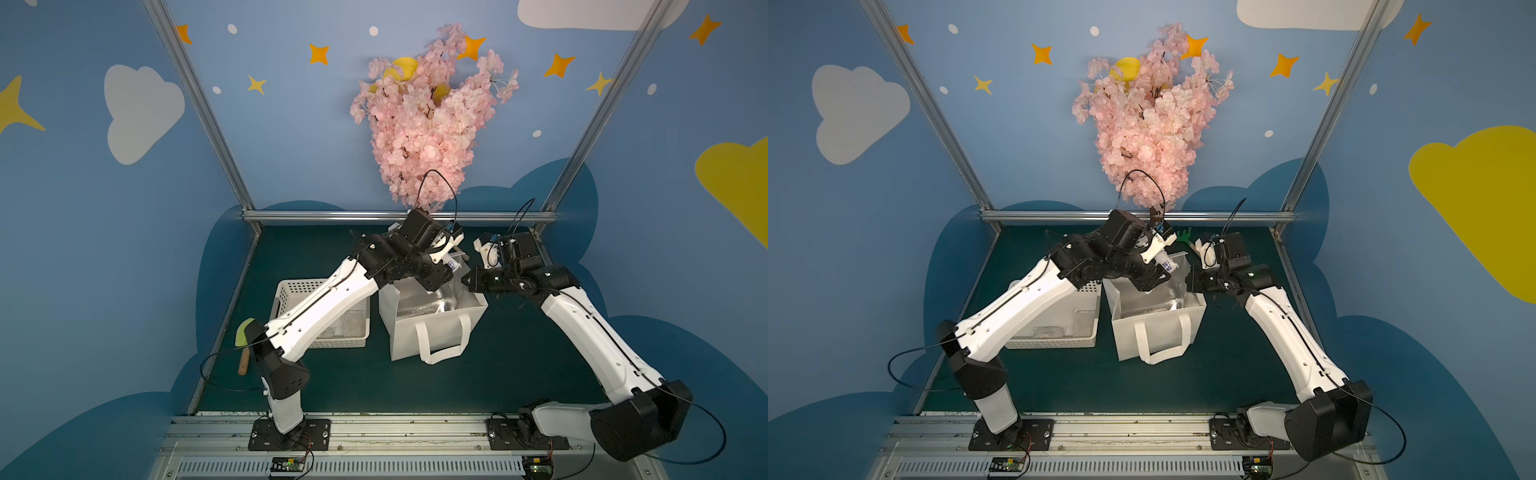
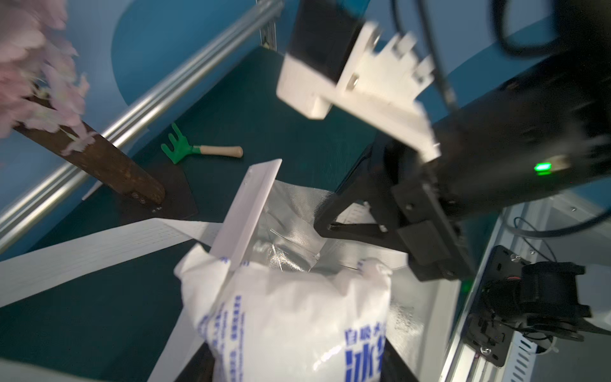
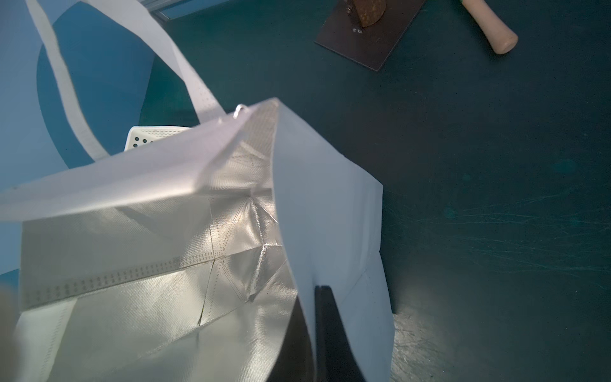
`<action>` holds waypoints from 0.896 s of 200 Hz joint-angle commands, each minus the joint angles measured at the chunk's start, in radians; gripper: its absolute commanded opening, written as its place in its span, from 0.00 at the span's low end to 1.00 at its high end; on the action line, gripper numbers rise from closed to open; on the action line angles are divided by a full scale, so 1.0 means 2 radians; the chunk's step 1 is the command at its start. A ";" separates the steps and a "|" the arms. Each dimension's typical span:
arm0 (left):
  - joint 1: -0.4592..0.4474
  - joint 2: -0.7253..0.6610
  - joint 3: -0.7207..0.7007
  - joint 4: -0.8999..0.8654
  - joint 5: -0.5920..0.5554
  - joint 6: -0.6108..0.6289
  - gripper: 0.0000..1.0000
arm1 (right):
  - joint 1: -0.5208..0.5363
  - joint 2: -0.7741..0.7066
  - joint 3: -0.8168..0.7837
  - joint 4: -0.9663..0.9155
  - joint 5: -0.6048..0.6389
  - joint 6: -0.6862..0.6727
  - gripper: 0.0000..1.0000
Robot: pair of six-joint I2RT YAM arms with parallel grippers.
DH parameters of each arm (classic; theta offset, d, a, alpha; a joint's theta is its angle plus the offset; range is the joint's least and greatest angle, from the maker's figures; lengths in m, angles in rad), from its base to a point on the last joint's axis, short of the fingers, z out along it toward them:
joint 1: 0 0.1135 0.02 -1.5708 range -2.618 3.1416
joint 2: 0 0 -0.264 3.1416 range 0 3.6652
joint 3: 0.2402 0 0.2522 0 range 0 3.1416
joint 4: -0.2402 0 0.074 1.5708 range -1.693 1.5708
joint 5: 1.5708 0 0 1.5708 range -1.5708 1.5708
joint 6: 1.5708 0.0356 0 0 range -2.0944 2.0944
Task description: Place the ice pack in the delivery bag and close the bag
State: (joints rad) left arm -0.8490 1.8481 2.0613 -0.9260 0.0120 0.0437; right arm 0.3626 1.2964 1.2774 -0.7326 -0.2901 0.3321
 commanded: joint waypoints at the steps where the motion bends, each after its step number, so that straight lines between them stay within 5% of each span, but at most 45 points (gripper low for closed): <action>1: 0.002 0.021 0.023 -0.023 0.015 0.029 0.27 | 0.002 -0.021 -0.010 0.013 -0.019 -0.006 0.02; 53: 0.003 0.061 -0.015 -0.038 0.010 0.055 0.22 | 0.000 -0.041 -0.018 0.013 -0.026 -0.039 0.02; 123: 0.002 0.082 -0.063 -0.060 0.042 0.081 0.28 | -0.004 -0.041 -0.023 0.018 -0.028 -0.047 0.02; 146: 0.003 0.103 -0.064 -0.065 0.048 0.081 0.32 | -0.004 -0.038 -0.023 0.020 -0.030 -0.048 0.02; 179: 0.003 0.121 -0.057 -0.076 0.061 0.079 0.50 | -0.005 -0.035 -0.024 0.020 -0.031 -0.049 0.02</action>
State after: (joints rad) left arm -0.8444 2.0655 1.9434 -1.0386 0.1024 0.1875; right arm 0.3569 1.2266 1.2339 -0.7143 -0.3305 0.2455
